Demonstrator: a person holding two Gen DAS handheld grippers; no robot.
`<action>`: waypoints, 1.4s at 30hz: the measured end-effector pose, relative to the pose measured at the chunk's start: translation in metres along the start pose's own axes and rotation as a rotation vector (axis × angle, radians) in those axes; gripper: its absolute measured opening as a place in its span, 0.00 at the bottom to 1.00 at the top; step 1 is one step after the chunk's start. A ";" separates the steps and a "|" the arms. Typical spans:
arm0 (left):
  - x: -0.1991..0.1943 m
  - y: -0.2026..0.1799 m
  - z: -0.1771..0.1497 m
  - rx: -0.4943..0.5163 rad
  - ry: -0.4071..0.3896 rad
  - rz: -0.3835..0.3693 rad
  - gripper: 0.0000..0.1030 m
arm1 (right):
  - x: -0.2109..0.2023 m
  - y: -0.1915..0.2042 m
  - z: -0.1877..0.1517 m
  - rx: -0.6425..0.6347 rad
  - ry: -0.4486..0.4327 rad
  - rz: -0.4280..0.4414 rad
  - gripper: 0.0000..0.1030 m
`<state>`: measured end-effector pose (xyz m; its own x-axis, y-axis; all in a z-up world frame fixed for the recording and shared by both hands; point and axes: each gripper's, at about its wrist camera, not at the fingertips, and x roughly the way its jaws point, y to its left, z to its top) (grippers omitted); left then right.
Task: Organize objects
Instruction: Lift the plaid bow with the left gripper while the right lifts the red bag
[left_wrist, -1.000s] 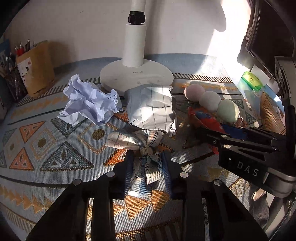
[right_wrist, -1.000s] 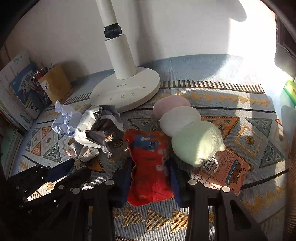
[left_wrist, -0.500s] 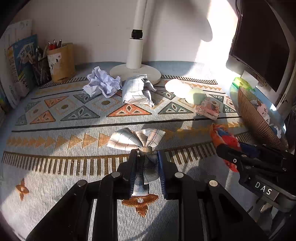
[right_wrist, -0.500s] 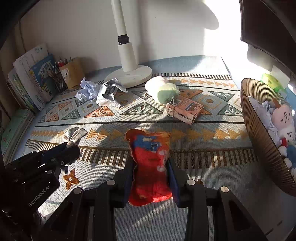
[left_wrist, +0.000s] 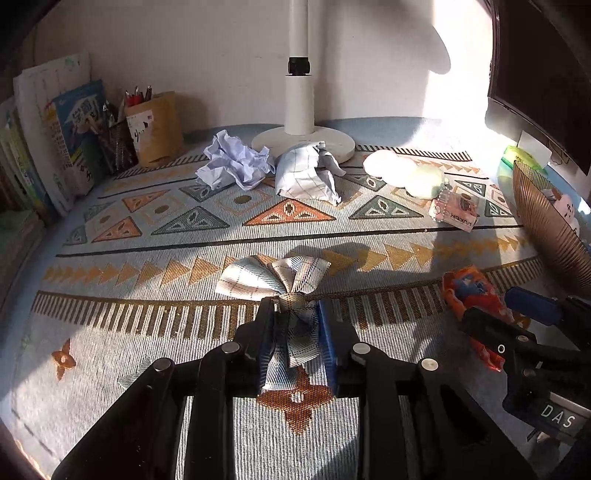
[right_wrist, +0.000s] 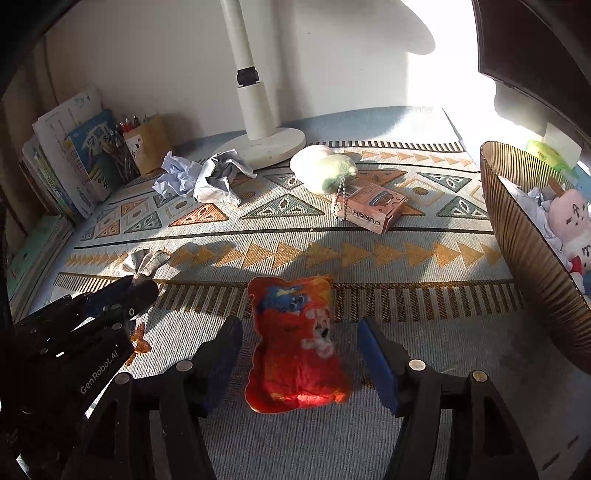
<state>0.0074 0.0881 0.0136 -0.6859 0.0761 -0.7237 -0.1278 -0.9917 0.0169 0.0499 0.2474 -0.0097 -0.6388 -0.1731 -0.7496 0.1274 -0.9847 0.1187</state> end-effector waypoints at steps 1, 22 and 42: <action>0.001 0.000 0.000 0.000 0.006 0.001 0.22 | 0.000 0.001 0.000 -0.005 -0.002 -0.007 0.61; 0.005 0.000 0.000 -0.005 0.034 -0.001 0.23 | 0.005 0.007 0.000 -0.034 0.011 -0.087 0.60; 0.006 -0.001 -0.001 -0.003 0.037 -0.001 0.23 | 0.015 0.012 0.000 -0.065 0.062 -0.090 0.50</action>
<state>0.0039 0.0899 0.0084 -0.6589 0.0733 -0.7486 -0.1265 -0.9919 0.0143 0.0416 0.2333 -0.0192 -0.6024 -0.0802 -0.7942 0.1219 -0.9925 0.0078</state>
